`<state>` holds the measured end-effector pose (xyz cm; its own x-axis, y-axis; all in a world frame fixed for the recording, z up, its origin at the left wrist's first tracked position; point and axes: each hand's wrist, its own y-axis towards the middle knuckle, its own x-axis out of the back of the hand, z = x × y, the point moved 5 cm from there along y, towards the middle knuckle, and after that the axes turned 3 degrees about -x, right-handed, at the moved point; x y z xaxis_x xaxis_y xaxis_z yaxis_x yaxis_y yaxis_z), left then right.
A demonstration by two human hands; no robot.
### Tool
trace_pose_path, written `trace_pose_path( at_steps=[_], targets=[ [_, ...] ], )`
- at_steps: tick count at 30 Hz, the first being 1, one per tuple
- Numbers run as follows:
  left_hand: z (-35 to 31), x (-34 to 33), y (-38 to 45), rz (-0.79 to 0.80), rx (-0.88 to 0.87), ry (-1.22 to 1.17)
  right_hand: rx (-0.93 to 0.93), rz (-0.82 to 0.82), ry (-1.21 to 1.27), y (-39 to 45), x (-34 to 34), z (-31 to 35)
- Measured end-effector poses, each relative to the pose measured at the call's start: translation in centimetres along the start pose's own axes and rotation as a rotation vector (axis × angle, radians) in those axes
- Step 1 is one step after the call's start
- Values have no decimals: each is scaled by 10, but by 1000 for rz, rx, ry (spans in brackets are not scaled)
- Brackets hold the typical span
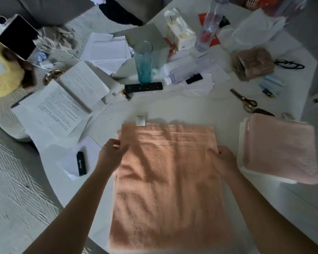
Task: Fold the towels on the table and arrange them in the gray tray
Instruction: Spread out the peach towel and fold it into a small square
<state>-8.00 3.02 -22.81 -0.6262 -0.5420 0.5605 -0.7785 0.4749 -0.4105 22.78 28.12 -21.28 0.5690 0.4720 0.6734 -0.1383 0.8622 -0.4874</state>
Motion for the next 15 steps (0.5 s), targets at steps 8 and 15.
trace_pose_path(
  at_steps=[8,15],
  targets=[
    [24,13,-26,0,86,-138,-35,15,-83,4,-4,-14],
    [38,13,-72,79,58,-92,-87,133,212,-33,4,-48]
  ],
)
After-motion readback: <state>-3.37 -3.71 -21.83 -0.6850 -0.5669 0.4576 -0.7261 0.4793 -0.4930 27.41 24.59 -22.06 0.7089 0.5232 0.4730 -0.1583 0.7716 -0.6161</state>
